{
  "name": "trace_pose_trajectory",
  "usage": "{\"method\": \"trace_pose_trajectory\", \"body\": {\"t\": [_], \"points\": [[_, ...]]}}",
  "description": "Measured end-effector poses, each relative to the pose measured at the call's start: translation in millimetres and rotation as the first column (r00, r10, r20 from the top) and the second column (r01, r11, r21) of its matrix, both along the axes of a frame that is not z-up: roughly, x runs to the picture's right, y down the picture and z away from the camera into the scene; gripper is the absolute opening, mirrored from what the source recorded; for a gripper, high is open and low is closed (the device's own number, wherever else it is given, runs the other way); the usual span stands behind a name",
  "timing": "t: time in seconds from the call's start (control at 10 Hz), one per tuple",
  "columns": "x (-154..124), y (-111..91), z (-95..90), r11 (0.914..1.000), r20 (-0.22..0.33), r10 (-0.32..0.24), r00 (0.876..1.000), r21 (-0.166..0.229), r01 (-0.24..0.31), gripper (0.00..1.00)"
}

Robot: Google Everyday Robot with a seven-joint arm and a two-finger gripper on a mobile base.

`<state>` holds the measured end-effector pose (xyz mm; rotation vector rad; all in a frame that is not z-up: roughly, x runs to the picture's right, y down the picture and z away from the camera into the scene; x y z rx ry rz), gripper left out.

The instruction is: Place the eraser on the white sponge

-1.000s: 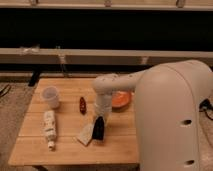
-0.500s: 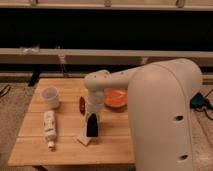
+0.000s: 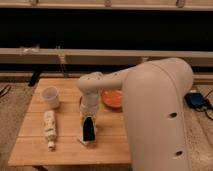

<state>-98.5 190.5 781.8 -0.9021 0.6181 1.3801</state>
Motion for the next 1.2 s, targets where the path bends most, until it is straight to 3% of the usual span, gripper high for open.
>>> {"method": "trace_pose_trajectory", "body": {"t": [0.1, 0.5, 0.8, 0.9, 1.2], "points": [[-0.9, 2.9, 0.7, 0.9999, 0.002, -0.009, 1.0, -0.006, 0.009, 0.05], [-3.4, 13.6, 7.4, 0.999, 0.007, -0.034, 0.999, -0.028, 0.034, 0.48], [-4.2, 14.2, 9.1, 0.9988, 0.016, -0.038, 0.999, -0.029, 0.039, 0.75], [-5.1, 13.4, 8.2, 0.999, 0.022, -0.037, 0.999, -0.025, 0.037, 0.8], [-9.1, 6.9, 2.4, 0.9999, 0.045, -0.016, 0.999, -0.002, 0.016, 0.8]]}}
